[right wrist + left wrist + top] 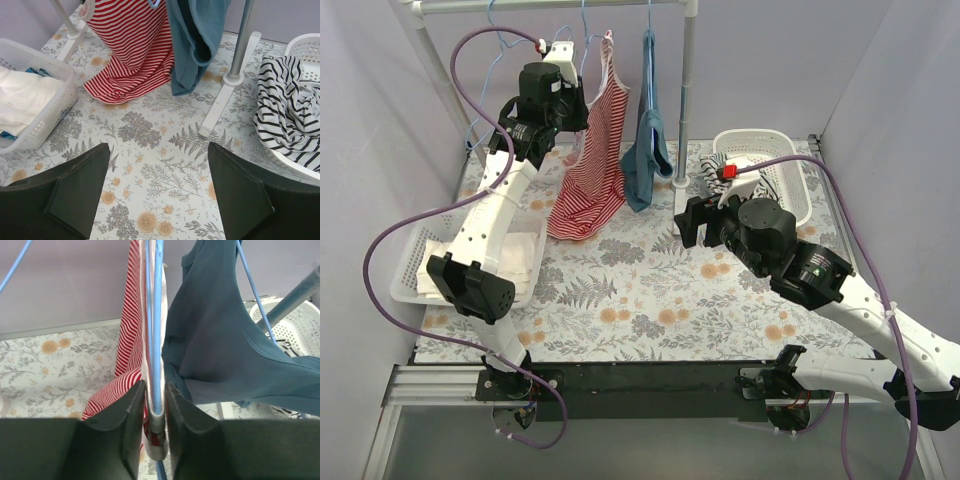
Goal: Place the tank top on the hanger
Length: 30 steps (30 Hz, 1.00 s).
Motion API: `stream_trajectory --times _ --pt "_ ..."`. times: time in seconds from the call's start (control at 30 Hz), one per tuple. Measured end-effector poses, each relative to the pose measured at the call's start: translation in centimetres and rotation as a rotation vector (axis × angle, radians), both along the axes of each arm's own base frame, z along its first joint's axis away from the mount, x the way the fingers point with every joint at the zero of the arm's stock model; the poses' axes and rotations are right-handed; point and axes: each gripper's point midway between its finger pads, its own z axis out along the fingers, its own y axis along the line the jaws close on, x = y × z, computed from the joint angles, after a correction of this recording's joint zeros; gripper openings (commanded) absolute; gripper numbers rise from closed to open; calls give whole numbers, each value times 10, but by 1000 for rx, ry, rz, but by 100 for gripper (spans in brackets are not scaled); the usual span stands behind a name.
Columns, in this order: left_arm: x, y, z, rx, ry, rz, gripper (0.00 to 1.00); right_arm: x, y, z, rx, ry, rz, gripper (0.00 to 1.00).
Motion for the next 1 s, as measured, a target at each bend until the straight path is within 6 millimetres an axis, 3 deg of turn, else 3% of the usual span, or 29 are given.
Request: stream_trajectory --times 0.07,0.2,0.3,0.47,0.67,0.73,0.83,1.0 --pt "1 0 0 -2 -3 -1 46 -1 -1 0 4 1 0 87" --pt "-5 1 12 -17 -27 -10 61 -1 -1 -1 6 5 -2 87" --pt "-20 2 31 -38 -60 -28 77 -2 -1 -5 4 15 -4 87" --pt "-66 7 64 -95 -121 -80 93 -2 -1 -17 -11 33 -6 88" --pt "-132 6 82 -171 -155 -193 96 -3 -5 -40 -43 60 -16 89" --pt "-154 2 80 -195 -152 -250 96 -4 -7 -49 -54 72 -23 89" --pt "-185 -6 61 -227 -104 -326 96 -5 -12 -64 -64 90 -44 90" --pt "-230 -36 -1 -260 47 -446 98 -9 -25 -96 -75 125 -90 93"
